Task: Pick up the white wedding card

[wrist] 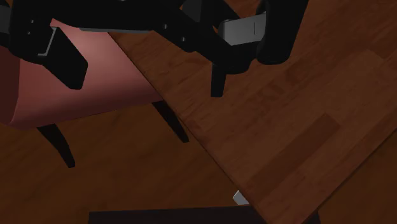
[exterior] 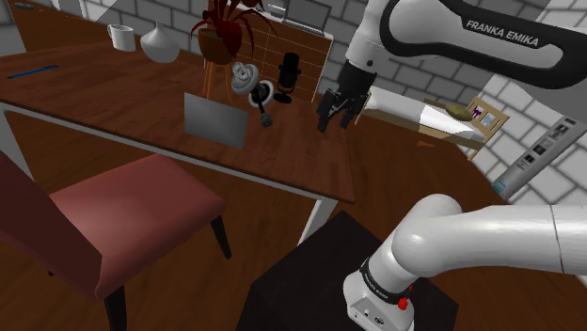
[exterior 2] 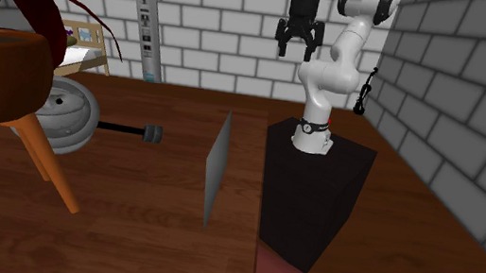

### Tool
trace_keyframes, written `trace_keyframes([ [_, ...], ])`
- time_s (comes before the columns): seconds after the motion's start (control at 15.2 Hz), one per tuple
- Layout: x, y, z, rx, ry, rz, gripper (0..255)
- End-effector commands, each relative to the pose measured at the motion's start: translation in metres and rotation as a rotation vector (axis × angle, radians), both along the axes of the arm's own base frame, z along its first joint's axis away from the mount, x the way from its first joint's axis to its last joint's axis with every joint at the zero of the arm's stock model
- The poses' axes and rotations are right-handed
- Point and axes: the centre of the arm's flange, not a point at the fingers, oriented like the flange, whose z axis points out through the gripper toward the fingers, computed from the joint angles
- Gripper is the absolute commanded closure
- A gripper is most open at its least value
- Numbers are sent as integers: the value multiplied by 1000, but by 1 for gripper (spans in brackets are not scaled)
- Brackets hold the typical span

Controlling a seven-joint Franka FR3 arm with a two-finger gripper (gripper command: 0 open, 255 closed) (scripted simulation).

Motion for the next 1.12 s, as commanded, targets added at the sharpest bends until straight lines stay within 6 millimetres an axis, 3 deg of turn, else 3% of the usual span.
trace_keyframes([
  [0.0, 0, 0, 0, 0, 0, 0, 0],
  [0.53, 117, -9, -8, -58, 90, 334, 0],
  [1.06, 230, 21, -28, -116, 180, 668, 0],
])
